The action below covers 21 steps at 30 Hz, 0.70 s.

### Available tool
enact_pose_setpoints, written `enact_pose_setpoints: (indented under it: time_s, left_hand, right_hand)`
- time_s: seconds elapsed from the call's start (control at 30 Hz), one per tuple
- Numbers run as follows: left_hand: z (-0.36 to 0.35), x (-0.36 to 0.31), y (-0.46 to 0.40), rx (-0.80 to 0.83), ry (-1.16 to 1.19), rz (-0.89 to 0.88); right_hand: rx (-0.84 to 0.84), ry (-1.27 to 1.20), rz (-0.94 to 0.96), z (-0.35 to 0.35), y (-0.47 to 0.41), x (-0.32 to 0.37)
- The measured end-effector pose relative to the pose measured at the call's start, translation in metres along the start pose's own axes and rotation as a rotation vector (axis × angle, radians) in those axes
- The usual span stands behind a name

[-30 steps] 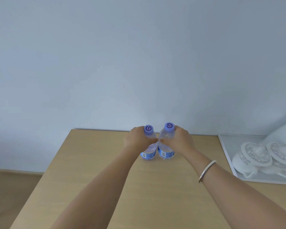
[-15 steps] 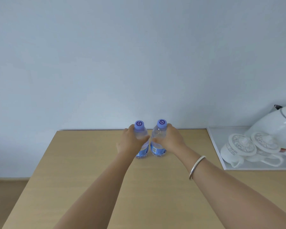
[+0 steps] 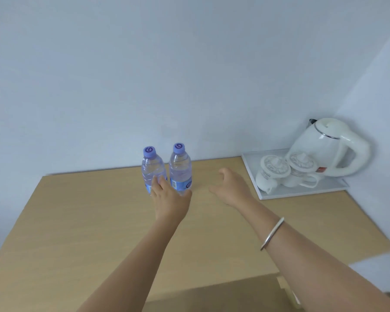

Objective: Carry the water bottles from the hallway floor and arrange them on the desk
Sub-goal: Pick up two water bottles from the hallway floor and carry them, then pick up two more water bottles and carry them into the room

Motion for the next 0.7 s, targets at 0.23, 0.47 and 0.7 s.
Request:
enact_pose_setpoints:
  time_s: [0.23, 0.47, 0.7]
  left_hand:
    - [-0.066, -0.062, 0.095, 0.182, -0.07, -0.185]
    - [-0.134, -0.146, 0.246, 0.449, 0.0, -0.441]
    - [-0.205, -0.213, 0.397, 0.731, 0.052, -0.693]
  right_hand:
    - [-0.105, -0.111, -0.153, 0.063, 0.093, -0.113]
    - [-0.267, -0.181, -0.324, 0.129, 0.224, -0.248]
    - [-0.446, -0.199, -0.513, 0.189, 0.364, -0.371]
Point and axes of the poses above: each hand's wrist, its own y-axis away from the middle knuckle, its own z-axis out of the back of the hand, x = y × z, the point moved 4 cm from there along -y, towards the middle knuckle, and after that the axes turned 3 degrees about y, right-handed, at the moved point
